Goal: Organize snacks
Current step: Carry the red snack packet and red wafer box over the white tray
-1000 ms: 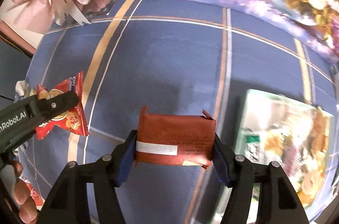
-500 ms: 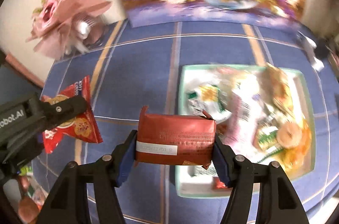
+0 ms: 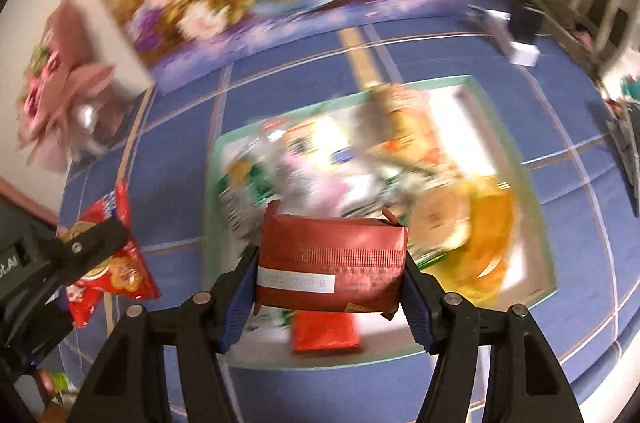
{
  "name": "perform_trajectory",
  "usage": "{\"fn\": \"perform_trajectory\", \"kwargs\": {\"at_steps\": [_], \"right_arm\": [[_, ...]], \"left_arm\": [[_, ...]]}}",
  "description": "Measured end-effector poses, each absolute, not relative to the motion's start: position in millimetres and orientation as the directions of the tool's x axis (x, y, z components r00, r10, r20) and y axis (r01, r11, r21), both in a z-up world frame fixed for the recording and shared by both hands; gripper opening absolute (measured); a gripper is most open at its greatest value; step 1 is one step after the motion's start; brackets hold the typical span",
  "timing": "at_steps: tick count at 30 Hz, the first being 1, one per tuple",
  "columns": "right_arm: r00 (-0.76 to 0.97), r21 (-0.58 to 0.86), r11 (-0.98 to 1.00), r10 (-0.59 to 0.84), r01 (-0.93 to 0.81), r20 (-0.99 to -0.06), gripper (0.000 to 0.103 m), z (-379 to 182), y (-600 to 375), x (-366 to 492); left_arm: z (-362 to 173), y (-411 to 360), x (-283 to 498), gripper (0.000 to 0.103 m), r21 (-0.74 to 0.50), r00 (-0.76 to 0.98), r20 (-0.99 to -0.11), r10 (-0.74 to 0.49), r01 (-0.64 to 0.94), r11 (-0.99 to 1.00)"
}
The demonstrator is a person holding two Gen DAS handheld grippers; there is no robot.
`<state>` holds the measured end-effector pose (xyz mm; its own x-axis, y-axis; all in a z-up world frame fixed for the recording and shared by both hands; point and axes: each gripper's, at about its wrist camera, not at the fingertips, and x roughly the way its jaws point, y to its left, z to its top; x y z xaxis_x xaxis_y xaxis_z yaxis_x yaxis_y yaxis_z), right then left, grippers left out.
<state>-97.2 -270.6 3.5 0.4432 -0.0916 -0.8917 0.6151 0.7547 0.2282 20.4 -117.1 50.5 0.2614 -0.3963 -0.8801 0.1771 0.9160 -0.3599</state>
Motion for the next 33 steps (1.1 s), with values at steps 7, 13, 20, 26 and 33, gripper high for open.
{"fn": "perform_trajectory", "kwargs": {"at_steps": [7,13,20,26,33], "right_arm": [[0.413,0.212,0.664,-0.160,0.717,-0.896,0.068,3,-325,-123],[0.432,0.235,0.650,-0.160,0.723,-0.887,0.068,6,-344,-133],[0.446,0.255,0.662,-0.134,0.705,-0.885,0.068,6,-341,-126],[0.444,0.243,0.688,-0.128,0.684,-0.887,0.068,7,-332,-118],[0.425,0.236,0.730,-0.082,0.642,-0.901,0.068,-6,-320,-101]], "left_arm": [[45,-172,4,0.049,-0.364,0.209,-0.879,-0.428,0.284,0.887],[39,-189,1,0.049,-0.366,0.191,-0.877,-0.440,0.326,0.871],[34,-168,18,0.049,-0.402,0.190,-0.867,-0.460,0.278,0.873],[25,-149,30,0.049,-0.416,0.187,-0.870,-0.457,0.221,0.882],[-9,-138,43,0.049,-0.411,0.123,-0.895,-0.430,0.149,0.899]]}}
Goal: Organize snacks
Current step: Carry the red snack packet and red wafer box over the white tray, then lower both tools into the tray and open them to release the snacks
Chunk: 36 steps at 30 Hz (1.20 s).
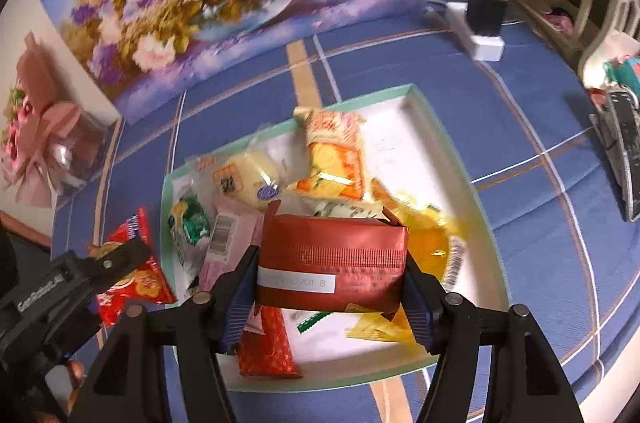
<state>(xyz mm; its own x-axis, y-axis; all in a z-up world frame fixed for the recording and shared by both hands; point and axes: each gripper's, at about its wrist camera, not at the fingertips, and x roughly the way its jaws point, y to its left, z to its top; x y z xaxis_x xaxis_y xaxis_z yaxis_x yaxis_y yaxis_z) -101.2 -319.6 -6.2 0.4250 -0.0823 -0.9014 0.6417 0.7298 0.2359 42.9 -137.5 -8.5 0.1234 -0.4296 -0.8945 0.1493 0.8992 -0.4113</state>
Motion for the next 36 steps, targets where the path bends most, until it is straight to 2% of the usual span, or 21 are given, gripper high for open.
{"fn": "perform_trajectory", "kwargs": {"at_steps": [9,19,31,36], "right_arm": [[0.407,0.208,0.771,-0.073,0.602,-0.911,0.069,-13,-303,-88],[0.419,0.220,0.779,-0.059,0.587,-0.906,0.069,-9,-302,-85],[0.417,0.238,0.748,-0.056,0.619,-0.907,0.069,-12,-313,-90],[0.412,0.229,0.760,-0.057,0.609,-0.909,0.069,-15,-311,-88]], "left_arm": [[-30,-139,44,0.049,-0.409,0.074,-0.905,-0.419,0.119,0.905],[-35,-163,34,0.049,-0.398,0.039,-0.911,-0.411,0.182,0.899],[-40,-171,35,0.049,-0.443,0.009,-0.891,-0.455,0.210,0.872],[-41,-161,38,0.050,-0.473,-0.008,-0.878,-0.478,0.163,0.866]]}}
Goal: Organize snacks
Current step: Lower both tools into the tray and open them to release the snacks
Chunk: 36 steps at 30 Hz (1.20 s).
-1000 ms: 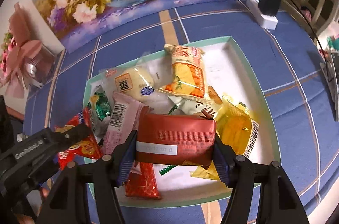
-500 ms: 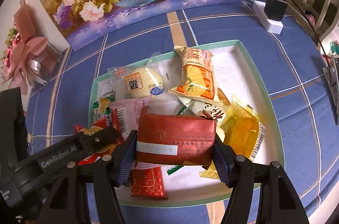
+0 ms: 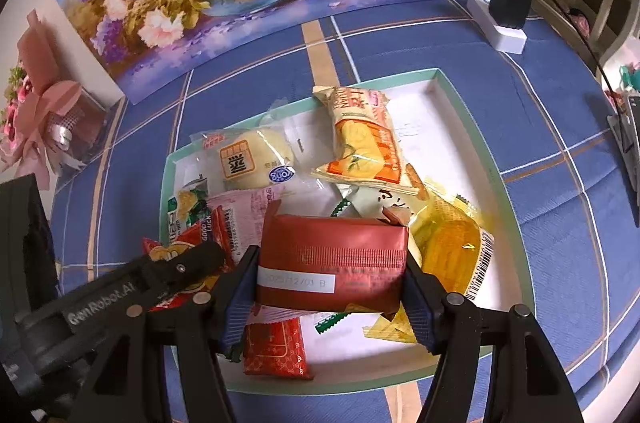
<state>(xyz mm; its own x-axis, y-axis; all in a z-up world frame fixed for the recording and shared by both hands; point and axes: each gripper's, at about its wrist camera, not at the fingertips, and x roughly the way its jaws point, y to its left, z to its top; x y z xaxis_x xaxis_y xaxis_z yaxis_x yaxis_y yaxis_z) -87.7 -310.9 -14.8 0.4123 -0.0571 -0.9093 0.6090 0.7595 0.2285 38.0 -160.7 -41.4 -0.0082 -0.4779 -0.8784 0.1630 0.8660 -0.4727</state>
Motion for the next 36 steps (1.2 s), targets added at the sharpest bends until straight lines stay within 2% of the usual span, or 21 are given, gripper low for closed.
{"fn": "perform_trajectory", "kwargs": {"at_steps": [10,14,27,34,36], "right_arm": [[0.376,0.173,0.795,-0.074,0.582,-0.924,0.069,-28,-298,-77],[0.372,0.166,0.798,-0.078,0.579,-0.925,0.070,-29,-296,-76],[0.363,0.157,0.802,-0.079,0.577,-0.928,0.077,-24,-293,-75],[0.370,0.148,0.810,-0.090,0.567,-0.924,0.078,-18,-292,-74],[0.366,0.142,0.814,-0.092,0.564,-0.926,0.081,-19,-291,-73]], "left_arm": [[-42,-153,40,0.057,-0.502,-0.022,-0.863,-0.504,0.141,0.853],[-41,-150,41,0.068,-0.497,-0.017,-0.867,-0.499,0.128,0.858],[-28,-132,48,0.070,-0.486,0.035,-0.870,-0.491,0.102,0.868],[-27,-122,52,0.070,-0.427,0.072,-0.898,-0.433,0.091,0.900],[-26,-119,53,0.071,-0.403,0.087,-0.908,-0.410,0.092,0.911]]}}
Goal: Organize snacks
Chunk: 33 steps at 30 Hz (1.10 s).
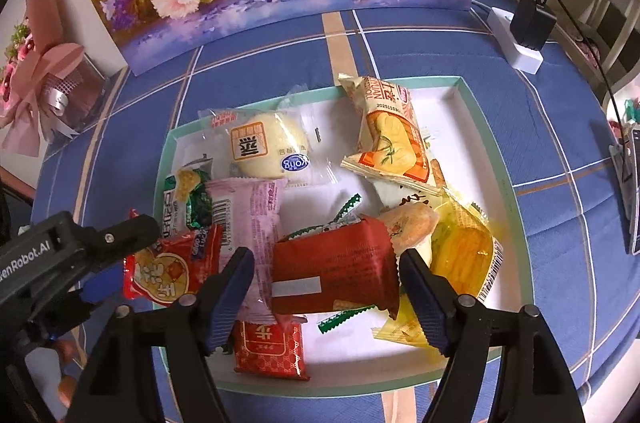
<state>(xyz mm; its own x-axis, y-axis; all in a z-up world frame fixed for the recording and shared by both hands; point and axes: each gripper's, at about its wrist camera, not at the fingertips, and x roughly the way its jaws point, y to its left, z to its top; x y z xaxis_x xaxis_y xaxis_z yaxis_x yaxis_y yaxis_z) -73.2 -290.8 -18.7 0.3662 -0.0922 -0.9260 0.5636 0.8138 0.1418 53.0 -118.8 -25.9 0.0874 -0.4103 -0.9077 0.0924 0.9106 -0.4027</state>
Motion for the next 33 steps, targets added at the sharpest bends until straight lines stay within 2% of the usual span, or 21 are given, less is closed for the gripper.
{"fn": "perform_trajectory", "kwargs": {"at_steps": [2,4,11,24,33], "right_arm": [[0.369,0.138,0.817,-0.097,0.560,-0.925,0.096,-19,-289,-73],[0.374,0.136,0.819,-0.100,0.557,-0.922,0.101,-19,-288,-73],[0.382,0.134,0.823,-0.107,0.552,-0.918,0.103,-19,-287,-72],[0.395,0.138,0.819,-0.115,0.557,-0.911,0.103,-15,-289,-74],[0.392,0.139,0.817,-0.114,0.560,-0.913,0.103,-14,-290,-75]], "left_arm": [[-23,-117,53,0.075,-0.364,0.115,-0.920,-0.374,0.104,0.926],[-19,-116,54,0.081,-0.301,0.151,-0.936,-0.318,0.124,0.945],[-6,-113,55,0.086,-0.111,0.274,-0.949,-0.156,0.173,0.979],[3,-114,54,0.086,-0.061,0.326,-0.938,-0.116,0.175,0.983],[7,-115,49,0.086,0.155,0.381,-0.920,0.090,0.144,0.977]]}}
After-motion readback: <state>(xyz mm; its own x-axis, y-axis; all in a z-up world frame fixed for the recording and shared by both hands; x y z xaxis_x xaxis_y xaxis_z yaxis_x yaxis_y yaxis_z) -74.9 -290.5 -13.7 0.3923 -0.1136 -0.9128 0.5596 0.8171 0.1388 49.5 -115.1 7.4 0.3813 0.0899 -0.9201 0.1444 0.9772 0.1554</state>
